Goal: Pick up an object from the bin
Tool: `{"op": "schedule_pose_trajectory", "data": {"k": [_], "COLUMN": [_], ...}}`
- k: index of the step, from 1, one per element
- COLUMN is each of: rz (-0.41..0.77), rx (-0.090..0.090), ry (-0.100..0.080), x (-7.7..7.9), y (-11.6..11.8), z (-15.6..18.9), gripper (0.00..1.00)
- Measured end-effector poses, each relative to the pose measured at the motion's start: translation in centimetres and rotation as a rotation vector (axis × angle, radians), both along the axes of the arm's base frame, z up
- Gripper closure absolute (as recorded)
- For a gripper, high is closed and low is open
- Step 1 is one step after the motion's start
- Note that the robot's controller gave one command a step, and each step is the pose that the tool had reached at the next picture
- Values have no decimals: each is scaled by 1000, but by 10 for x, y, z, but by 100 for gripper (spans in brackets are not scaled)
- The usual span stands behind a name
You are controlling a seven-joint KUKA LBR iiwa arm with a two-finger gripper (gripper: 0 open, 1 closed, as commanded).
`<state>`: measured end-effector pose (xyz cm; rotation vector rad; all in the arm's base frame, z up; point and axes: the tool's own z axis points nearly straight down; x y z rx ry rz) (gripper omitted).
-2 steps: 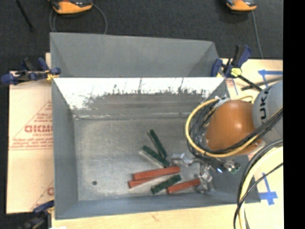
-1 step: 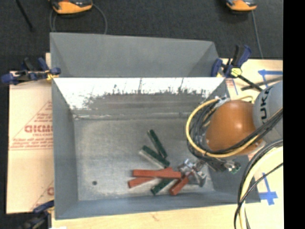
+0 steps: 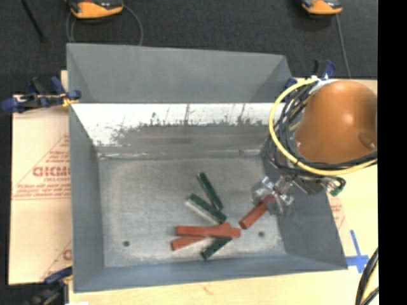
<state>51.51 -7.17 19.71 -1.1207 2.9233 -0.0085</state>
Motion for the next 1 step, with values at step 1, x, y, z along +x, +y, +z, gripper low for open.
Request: {"op": "schedule_pose_trajectory", "data": {"k": [1], "rz": [342], "rx": [-4], "ry": [4], "x": [-15], "y": [-31], "z": [116], "gripper": [100]}}
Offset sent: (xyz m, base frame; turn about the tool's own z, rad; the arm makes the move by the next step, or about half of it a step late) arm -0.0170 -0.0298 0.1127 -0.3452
